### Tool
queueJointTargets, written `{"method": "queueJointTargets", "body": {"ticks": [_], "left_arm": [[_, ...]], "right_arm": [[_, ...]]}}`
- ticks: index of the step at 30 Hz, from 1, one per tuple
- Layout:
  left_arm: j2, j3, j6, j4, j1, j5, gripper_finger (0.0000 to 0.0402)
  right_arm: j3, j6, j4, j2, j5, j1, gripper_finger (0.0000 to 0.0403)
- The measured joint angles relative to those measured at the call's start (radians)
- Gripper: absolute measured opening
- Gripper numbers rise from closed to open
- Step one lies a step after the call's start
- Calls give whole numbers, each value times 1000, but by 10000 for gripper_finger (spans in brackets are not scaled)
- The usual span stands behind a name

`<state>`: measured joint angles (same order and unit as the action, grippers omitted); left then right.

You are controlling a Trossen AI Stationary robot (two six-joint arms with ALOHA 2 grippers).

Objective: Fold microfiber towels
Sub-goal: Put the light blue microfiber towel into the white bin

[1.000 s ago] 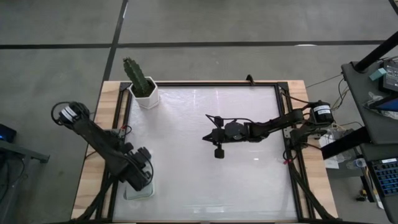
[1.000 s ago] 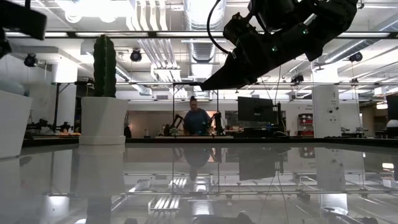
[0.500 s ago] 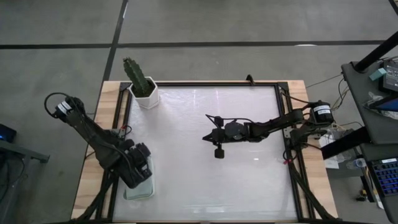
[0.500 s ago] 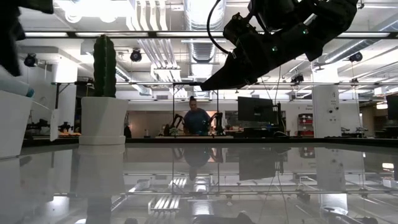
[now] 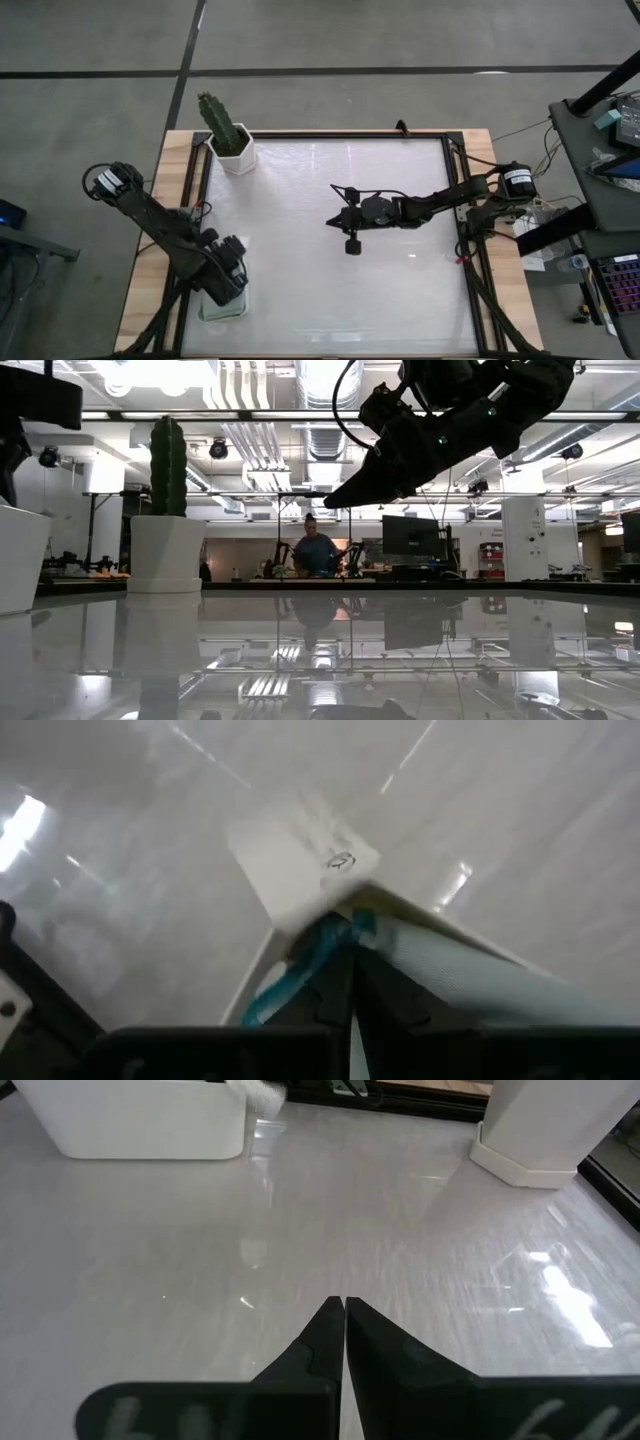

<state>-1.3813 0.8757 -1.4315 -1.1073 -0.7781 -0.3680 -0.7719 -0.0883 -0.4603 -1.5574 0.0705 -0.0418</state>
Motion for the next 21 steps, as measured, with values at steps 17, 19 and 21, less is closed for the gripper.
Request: {"method": "queueJointTargets", "body": {"ticks": [17,19,21], "left_arm": [[109,75,7,-37,0,48,0],[119,76,7,-37,0,41,0],[123,76,5,-37,0,10,0]], "right_arm": [[0,-3,0,0,0,0,9],[0,-12,-1,0,0,0,9],[0,-17,0,0,0,0,9]]}}
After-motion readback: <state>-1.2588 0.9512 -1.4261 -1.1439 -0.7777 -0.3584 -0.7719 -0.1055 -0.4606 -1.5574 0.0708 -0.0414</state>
